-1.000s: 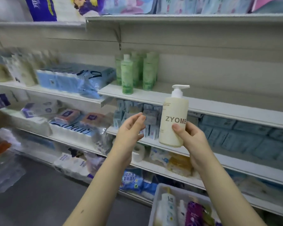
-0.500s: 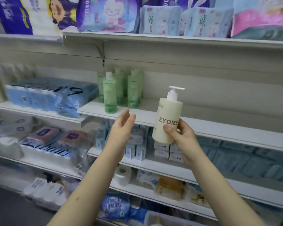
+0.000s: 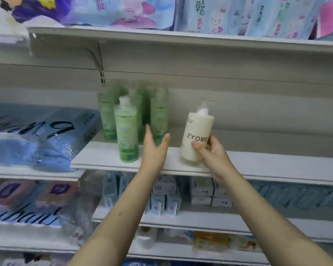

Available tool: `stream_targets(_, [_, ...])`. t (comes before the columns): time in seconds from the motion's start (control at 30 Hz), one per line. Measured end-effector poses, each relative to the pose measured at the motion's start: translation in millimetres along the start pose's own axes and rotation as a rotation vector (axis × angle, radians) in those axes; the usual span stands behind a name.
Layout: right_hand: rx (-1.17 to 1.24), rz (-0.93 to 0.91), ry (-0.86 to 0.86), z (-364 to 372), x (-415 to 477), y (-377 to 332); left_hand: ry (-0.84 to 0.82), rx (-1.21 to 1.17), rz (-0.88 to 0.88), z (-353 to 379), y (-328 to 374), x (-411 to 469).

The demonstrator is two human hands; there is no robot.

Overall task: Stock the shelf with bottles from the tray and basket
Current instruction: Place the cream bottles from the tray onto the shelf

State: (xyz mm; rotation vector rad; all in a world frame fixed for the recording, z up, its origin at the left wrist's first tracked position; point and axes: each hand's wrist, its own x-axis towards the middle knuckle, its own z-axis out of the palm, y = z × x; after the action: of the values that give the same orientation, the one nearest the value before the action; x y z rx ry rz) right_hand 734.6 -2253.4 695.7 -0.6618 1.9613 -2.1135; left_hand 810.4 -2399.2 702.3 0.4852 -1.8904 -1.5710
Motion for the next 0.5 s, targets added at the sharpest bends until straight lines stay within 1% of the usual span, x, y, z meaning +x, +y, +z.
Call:
stream_targets(0.13, [-0.002, -0.005, 0.018, 16, 20, 12, -0.006, 0.015, -0.031, 0, -11, 35])
stream_targets(0.23, [-0.033, -0.008, 0.024, 23, 33, 23, 0.0, 0.029, -0.01, -1, -18, 52])
stream_targets(0.4, [-0.262, -0.016, -0.019, 22, 43, 32, 0.002, -0.034, -0.001, 0, -35, 65])
stream_targets(0.5, [-0.372, -0.024, -0.033, 23, 49, 29, 0.014, -0.031, 0.002, 1, -42, 71])
